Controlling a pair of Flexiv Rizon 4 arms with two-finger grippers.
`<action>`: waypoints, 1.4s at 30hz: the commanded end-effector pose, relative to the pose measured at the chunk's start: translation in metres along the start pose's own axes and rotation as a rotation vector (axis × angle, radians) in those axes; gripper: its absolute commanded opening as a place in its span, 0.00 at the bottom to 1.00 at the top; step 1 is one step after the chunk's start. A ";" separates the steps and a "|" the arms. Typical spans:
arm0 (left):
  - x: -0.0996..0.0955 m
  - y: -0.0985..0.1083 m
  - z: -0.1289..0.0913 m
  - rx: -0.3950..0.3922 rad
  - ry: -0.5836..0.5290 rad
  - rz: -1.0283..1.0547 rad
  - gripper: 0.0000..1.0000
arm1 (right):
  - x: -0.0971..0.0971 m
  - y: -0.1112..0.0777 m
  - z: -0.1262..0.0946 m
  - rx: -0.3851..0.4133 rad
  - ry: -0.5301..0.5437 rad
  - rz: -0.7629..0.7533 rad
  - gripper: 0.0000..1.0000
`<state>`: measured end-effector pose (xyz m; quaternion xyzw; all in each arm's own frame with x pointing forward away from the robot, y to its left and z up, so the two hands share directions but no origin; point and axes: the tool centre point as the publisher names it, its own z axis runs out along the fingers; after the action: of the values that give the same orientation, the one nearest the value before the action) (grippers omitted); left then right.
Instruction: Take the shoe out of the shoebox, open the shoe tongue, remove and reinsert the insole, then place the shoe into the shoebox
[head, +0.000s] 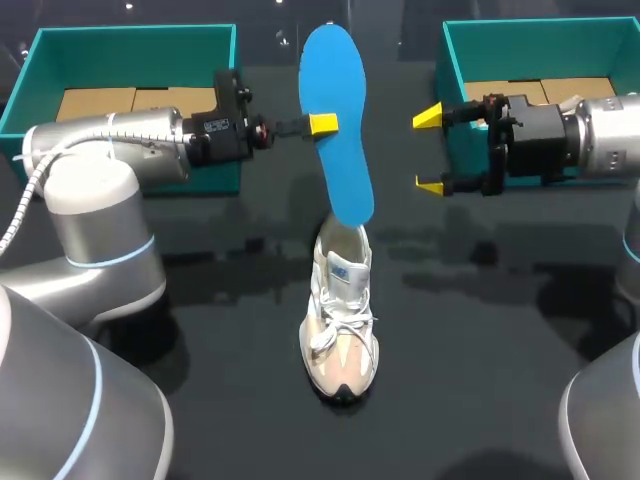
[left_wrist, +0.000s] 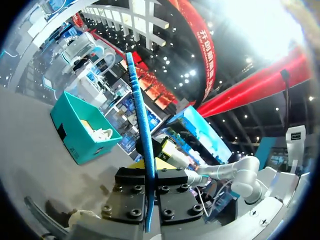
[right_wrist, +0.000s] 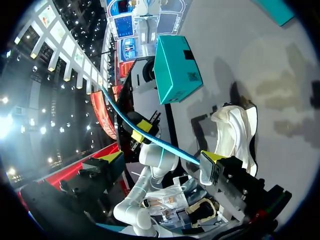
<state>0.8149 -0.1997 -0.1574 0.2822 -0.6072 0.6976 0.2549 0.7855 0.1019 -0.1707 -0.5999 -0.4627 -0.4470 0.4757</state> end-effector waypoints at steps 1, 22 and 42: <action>0.003 -0.002 -0.001 -0.010 0.046 0.318 0.00 | -0.002 0.004 0.004 0.005 0.020 -0.017 1.00; -0.001 -0.011 -0.012 0.052 0.130 0.879 0.00 | 0.004 0.008 0.004 -0.018 0.050 -0.094 1.00; 0.015 -0.007 -0.013 -0.160 0.106 1.294 0.00 | 0.004 0.008 0.004 -0.018 0.050 -0.094 1.00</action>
<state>0.8096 -0.1900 -0.1495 -0.1453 -0.6662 0.7215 -0.1206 0.7939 0.1044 -0.1678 -0.5694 -0.4737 -0.4891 0.4606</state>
